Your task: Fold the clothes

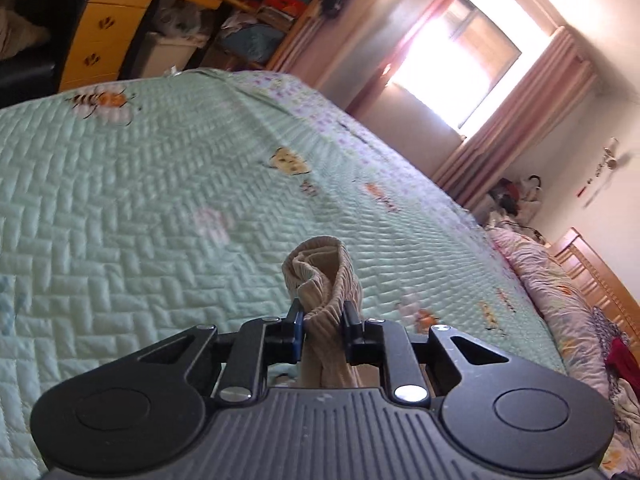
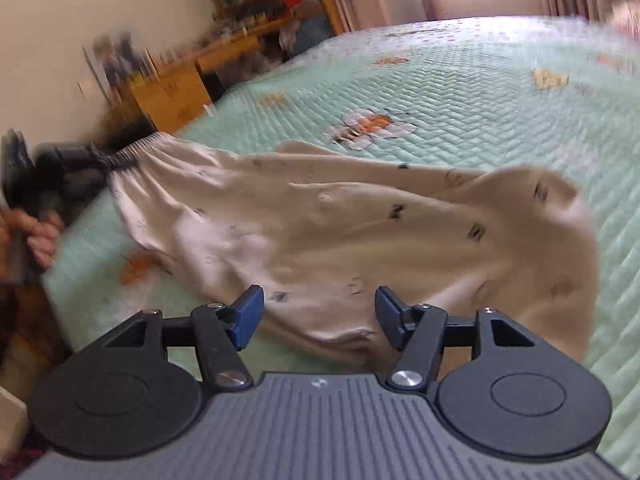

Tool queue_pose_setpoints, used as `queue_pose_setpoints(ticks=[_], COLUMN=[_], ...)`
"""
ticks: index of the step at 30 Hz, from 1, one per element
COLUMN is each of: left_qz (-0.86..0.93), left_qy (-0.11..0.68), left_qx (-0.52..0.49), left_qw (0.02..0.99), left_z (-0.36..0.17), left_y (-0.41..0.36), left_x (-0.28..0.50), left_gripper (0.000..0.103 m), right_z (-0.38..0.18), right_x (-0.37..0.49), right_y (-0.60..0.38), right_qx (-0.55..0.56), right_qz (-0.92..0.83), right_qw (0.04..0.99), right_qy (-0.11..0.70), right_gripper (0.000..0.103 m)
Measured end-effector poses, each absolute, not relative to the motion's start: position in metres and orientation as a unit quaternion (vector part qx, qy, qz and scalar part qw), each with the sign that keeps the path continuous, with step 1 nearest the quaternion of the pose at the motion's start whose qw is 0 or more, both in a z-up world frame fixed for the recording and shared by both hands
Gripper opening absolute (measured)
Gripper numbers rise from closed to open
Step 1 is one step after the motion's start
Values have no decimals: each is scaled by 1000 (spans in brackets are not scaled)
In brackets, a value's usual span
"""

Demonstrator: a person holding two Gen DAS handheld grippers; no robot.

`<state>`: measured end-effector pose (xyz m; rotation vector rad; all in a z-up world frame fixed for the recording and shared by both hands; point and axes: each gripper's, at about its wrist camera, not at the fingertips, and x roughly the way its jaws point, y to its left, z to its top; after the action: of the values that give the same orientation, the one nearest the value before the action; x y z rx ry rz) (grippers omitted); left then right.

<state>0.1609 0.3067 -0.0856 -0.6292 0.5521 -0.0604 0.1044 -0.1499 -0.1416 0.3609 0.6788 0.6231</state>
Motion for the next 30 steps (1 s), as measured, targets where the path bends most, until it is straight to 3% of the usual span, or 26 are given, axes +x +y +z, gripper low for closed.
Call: queue_pose_setpoints(ticks=[3, 5, 10, 18, 21, 25, 28, 30], left_qz=[-39, -46, -79, -197, -239, -260, -258, -258], left_qy=[262, 259, 250, 223, 257, 343, 366, 353], left_qx=[-315, -323, -322, -190, -103, 26, 66, 86], left_qw=[911, 909, 910, 936, 931, 902, 892, 895], left_z=[-78, -74, -50, 21, -3, -90, -136, -139], left_y=[301, 296, 268, 109, 19, -83, -110, -117], left_x=[157, 158, 161, 155, 155, 163, 158, 151], left_gripper=[20, 20, 20, 20, 20, 20, 23, 25], right_z=[-142, -157, -181, -168, -176, -196, -206, -206], right_x=[102, 109, 92, 62, 50, 34, 23, 18], right_y=[-176, -181, -193, -242, -266, -297, -316, -322], right_qx=[279, 315, 393, 441, 459, 499, 517, 515], right_qz=[325, 322, 309, 311, 300, 271, 265, 269], right_qw=[854, 826, 795, 796, 795, 784, 777, 779], right_qy=[296, 340, 344, 276, 260, 252, 243, 236], right_gripper=[66, 76, 75, 76, 76, 76, 76, 76])
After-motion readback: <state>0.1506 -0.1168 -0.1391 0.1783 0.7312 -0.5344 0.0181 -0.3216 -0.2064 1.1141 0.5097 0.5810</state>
